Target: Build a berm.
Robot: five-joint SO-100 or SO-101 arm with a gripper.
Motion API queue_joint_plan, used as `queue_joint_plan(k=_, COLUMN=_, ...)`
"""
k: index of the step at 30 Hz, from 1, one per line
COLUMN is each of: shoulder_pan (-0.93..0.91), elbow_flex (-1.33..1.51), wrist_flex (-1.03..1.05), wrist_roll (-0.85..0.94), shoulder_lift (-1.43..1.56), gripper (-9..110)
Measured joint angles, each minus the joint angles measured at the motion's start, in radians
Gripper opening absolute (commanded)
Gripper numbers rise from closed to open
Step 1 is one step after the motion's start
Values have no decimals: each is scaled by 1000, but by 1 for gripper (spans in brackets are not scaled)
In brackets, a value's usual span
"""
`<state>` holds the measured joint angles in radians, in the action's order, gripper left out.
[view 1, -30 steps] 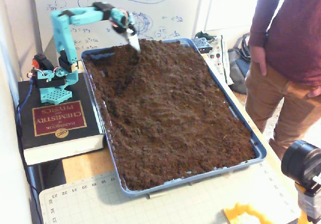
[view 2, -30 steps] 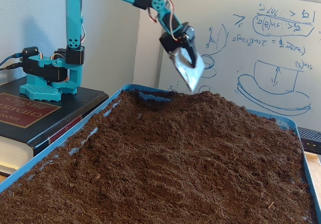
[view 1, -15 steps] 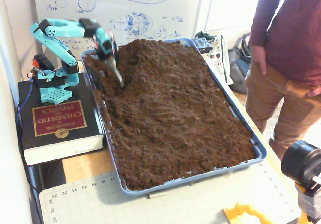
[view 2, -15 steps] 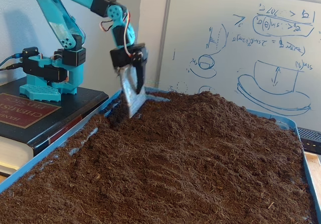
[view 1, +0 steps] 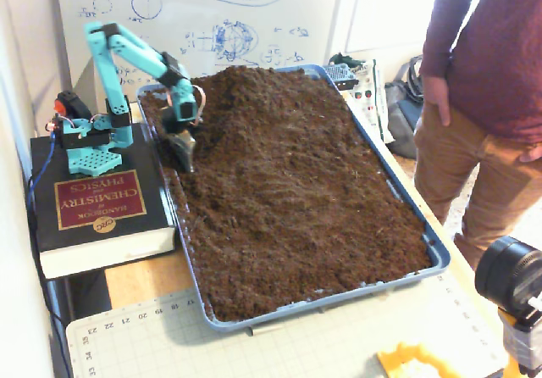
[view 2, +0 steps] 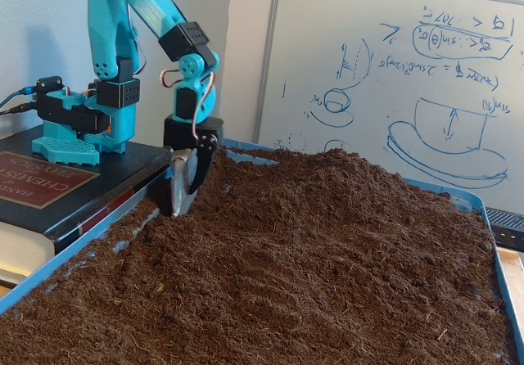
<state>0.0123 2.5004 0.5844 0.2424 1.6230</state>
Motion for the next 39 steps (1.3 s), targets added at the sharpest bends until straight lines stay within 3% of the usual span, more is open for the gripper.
queue_joint_plan(k=15, shoulder_pan=2, elbow_flex=-239, wrist_flex=-75, wrist_roll=-2, shoulder_lift=-192, gripper=0)
queue_joint_plan(k=30, shoulder_pan=2, elbow_flex=-284, wrist_flex=-115, wrist_roll=-2, shoulder_lift=-178, gripper=0)
queue_joint_plan(k=39, shoulder_pan=2, elbow_flex=-307, wrist_flex=-172, wrist_roll=0, shoulder_lift=-11, gripper=0)
